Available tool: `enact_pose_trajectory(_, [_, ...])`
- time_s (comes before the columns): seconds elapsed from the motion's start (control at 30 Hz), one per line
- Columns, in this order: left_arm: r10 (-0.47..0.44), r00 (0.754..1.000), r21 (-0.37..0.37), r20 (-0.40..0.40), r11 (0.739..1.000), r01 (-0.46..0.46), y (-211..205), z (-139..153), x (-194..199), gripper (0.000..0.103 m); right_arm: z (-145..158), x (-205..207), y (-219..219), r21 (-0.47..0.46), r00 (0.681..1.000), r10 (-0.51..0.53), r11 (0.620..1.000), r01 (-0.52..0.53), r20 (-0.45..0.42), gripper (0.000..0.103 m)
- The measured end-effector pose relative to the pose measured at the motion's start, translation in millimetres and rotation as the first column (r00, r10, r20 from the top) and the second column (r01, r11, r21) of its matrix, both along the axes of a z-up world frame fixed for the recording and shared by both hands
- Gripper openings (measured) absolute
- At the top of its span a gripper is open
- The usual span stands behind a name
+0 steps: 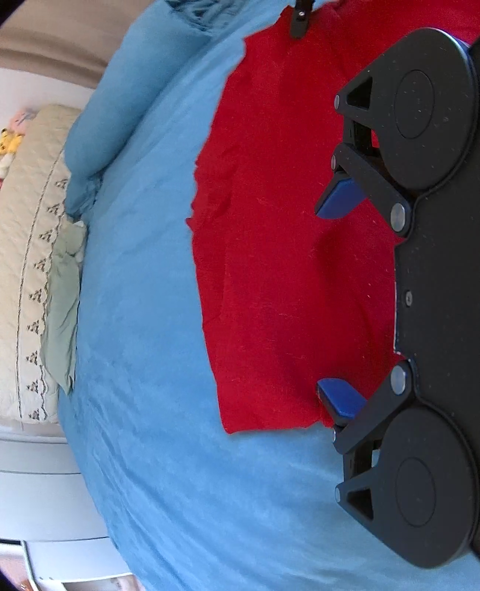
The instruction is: Fold small clothes
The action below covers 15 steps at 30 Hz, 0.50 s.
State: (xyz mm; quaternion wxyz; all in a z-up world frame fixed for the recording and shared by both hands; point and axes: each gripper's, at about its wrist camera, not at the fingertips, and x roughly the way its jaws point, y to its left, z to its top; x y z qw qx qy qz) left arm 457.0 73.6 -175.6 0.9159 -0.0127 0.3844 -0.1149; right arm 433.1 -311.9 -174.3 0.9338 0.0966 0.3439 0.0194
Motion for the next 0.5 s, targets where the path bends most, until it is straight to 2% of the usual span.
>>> enact_pose_trajectory(0.07, [-0.007,1.0,0.023,0.003,1.0,0.007,-2,2,-3,0.096,-5,1,-3,0.013,1.0,-0.019,1.0,0.02,-0.009,0.022])
enact_pose_trajectory(0.1, [-0.009,1.0,0.028,0.005,1.0,0.009,-2,5,-6,0.096,-5,1,-4,0.015,0.999,-0.031,0.999,0.031,-0.005,0.028])
enact_pose_trajectory(0.17, [-0.027,0.999,0.035,0.025,0.999,0.026,0,14,-17,0.096,3,-5,-2,-0.018,0.998,-0.058,0.998,0.058,0.008,0.056])
enact_pose_trajectory(0.2, [-0.037,0.998,0.043,0.045,0.998,0.035,1,19,-25,0.096,9,-12,-1,-0.042,0.997,-0.068,0.997,0.069,0.036,0.065])
enact_pose_trajectory(0.23, [-0.048,0.997,0.053,0.058,0.998,0.045,2,22,-32,0.096,15,-19,2,-0.067,0.995,-0.075,0.995,0.079,0.068,0.085])
enact_pose_trajectory(0.27, [-0.062,0.996,0.064,0.07,0.996,0.058,3,24,-37,0.096,21,-27,5,-0.094,0.991,-0.071,0.992,0.082,0.114,0.096])
enact_pose_trajectory(0.33, [-0.077,0.994,0.083,0.074,0.994,0.071,5,24,-43,0.097,25,-34,16,-0.137,0.986,-0.025,0.989,0.048,0.162,0.096])
enact_pose_trajectory(0.4, [-0.066,0.997,0.086,0.047,0.994,0.062,6,17,-41,0.097,20,-28,27,-0.18,0.99,0.018,0.984,0.008,0.141,0.094])
enact_pose_trajectory(0.5, [-0.03,1.0,0.049,-0.005,0.998,0.03,11,7,-31,0.097,8,-16,38,-0.21,0.995,0.042,0.977,-0.022,0.091,0.09])
